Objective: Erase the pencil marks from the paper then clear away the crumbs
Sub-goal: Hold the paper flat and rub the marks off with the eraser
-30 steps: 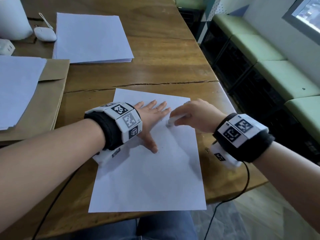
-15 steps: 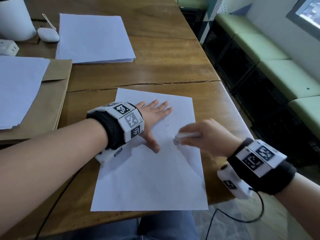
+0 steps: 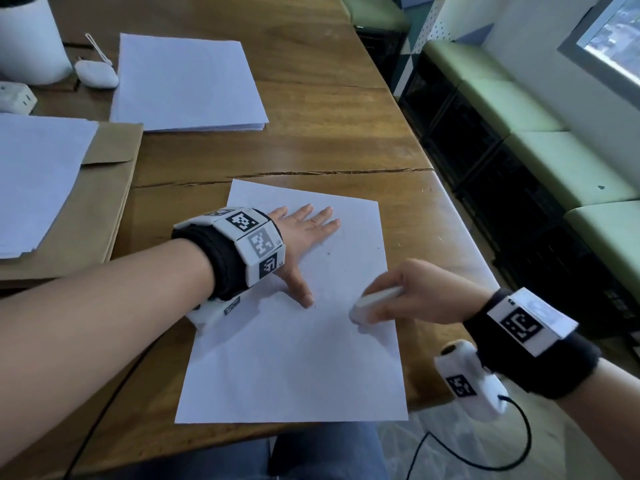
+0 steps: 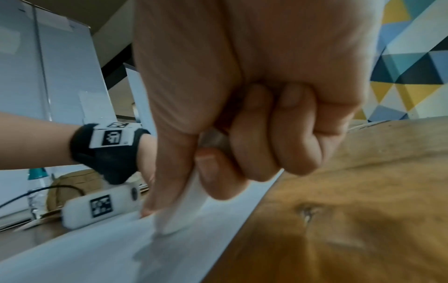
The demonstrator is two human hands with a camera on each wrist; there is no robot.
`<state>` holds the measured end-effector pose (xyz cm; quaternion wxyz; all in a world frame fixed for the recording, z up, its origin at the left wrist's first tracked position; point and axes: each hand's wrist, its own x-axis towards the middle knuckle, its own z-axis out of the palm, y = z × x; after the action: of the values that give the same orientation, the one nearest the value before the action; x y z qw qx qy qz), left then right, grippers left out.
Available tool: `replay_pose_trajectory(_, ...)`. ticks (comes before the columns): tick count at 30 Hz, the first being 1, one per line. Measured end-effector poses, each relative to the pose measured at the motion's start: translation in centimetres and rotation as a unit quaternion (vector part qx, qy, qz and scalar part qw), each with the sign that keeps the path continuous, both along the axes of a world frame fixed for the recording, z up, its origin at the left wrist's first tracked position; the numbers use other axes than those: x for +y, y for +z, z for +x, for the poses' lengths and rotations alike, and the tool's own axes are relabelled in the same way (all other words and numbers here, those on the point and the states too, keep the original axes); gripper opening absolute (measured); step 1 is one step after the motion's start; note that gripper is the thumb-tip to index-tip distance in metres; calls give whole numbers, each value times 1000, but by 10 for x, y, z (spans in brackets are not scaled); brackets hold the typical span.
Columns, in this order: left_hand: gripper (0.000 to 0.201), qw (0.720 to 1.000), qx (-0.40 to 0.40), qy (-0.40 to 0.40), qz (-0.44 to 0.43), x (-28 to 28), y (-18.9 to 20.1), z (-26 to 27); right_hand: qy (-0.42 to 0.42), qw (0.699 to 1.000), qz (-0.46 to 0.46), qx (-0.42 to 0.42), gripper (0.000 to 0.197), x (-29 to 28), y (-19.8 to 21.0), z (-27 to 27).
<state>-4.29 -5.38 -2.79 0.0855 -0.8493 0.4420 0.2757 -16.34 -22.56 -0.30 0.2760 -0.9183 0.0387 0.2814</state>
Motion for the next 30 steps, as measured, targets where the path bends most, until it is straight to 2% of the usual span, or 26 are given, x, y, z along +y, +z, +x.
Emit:
replay_pose_trajectory(4,119,999,18,-28,-11,-2,3,-3,-113,989,13,-96,25,2,-8,22)
replay_pose_trajectory(6,111,998,42,-43,-21,-1,5,-5,-129,984,6,-120,25,4,-11,23)
replay_pose_trajectory(8,111,997,53,-47,-20,-1,5,-6,-94,992,6,-87,21,4,-9,17)
replay_pose_trajectory(10,121,998,46,-51,-7,-1,3,-6,-25,999,20,0,11,7,-3,10)
replay_pose_trajectory(12,128,998,42,-52,5,-1,1,-7,21,997,33,62,11,8,3,12)
replay_pose_trajectory(14,129,998,42,-50,4,-1,1,-7,10,999,10,40,15,6,4,23)
replay_pose_trajectory(16,129,998,42,-51,-1,-1,2,-7,-52,998,-6,-28,23,5,0,33)
replay_pose_trajectory(18,128,998,42,-50,-4,-1,2,-7,-115,990,22,-76,23,7,-4,32)
replay_pose_trajectory(19,128,998,41,-49,-4,0,2,-7,-117,989,42,-76,19,8,-5,26)
replay_pose_trajectory(21,129,998,39,-50,-4,0,1,-7,-75,994,70,-22,15,10,-2,12)
replay_pose_trajectory(24,128,998,39,-52,0,0,1,-7,-5,998,33,52,17,10,3,11)
replay_pose_trajectory(26,128,998,41,-50,-3,-1,2,-7,-40,999,4,8,15,8,2,25)
replay_pose_trajectory(28,129,998,44,-49,-9,0,1,-6,-125,990,18,-63,20,10,-1,34)
replay_pose_trajectory(30,129,998,43,-48,-10,0,1,-6,-123,990,35,-60,24,10,-3,29)
